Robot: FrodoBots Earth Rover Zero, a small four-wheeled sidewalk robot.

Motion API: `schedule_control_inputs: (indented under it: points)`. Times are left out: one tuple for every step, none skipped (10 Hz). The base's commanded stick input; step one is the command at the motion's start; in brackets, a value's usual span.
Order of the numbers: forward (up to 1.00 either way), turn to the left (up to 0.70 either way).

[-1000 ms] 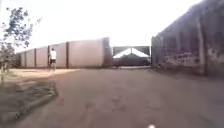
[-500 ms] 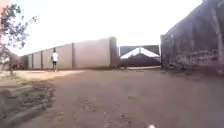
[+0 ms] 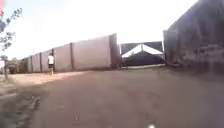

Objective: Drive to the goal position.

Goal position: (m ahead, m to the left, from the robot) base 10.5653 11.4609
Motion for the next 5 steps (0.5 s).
schedule_control_inputs:
  points:
    - [1.00, 0.00]
    - [1.00, 0.00]
    - [1.00, 0.00]
    - [1.00, 0.00]
    - [1.00, 0.17]
